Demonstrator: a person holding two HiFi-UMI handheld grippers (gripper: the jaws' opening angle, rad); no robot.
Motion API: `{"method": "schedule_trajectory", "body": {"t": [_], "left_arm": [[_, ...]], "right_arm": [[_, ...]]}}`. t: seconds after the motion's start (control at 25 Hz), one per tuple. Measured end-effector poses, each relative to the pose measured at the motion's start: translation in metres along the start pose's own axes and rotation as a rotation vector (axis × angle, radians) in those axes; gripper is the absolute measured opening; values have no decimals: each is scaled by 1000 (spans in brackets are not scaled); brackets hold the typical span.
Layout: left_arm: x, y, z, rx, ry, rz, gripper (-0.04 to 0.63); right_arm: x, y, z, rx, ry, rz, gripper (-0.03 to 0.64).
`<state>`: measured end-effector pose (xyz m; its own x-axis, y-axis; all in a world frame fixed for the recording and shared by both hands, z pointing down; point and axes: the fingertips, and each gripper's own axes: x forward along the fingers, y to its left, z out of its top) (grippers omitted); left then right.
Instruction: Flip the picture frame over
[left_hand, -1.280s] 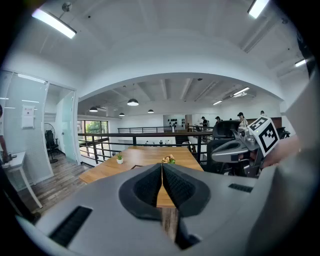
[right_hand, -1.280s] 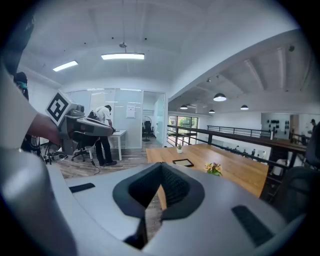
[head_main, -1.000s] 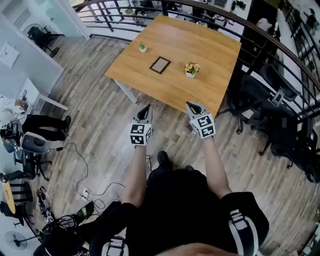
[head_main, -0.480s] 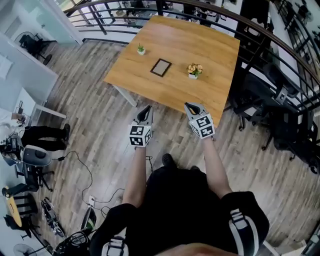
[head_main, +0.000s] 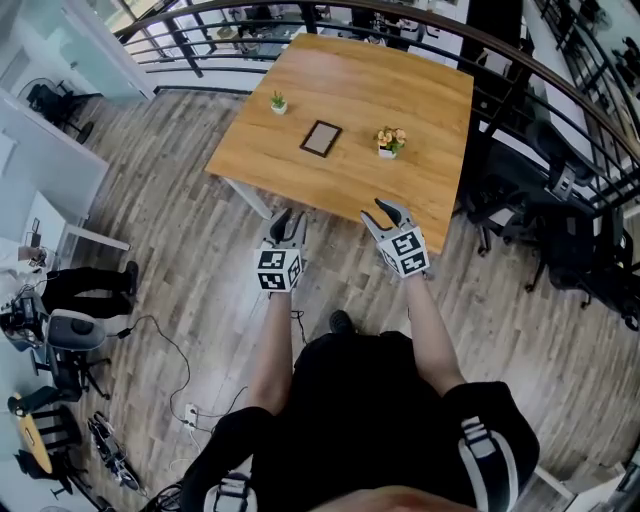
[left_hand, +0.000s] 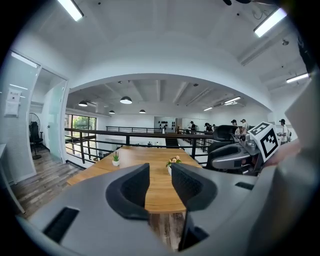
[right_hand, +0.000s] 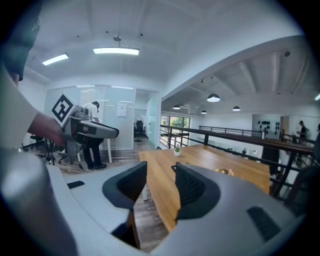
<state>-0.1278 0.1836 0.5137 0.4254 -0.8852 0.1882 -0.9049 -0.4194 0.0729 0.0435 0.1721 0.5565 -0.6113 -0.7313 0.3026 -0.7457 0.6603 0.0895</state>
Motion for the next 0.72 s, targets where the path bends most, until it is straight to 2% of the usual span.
{"method": "schedule_trajectory", "body": {"t": [0.08, 0.32, 0.44, 0.72], "left_arm": [[1, 3, -1, 8, 0, 0, 153], [-1, 16, -1, 26, -3, 11, 223], [1, 21, -1, 21, -6, 8, 237], [12, 21, 2, 0, -4, -45, 276]], "right_arm": [[2, 1, -2, -2, 4, -7, 211], [9, 0, 1, 23, -15, -39, 349], [12, -3, 2, 29, -23, -56, 387], [19, -4, 2, 8, -5, -73, 399]]}}
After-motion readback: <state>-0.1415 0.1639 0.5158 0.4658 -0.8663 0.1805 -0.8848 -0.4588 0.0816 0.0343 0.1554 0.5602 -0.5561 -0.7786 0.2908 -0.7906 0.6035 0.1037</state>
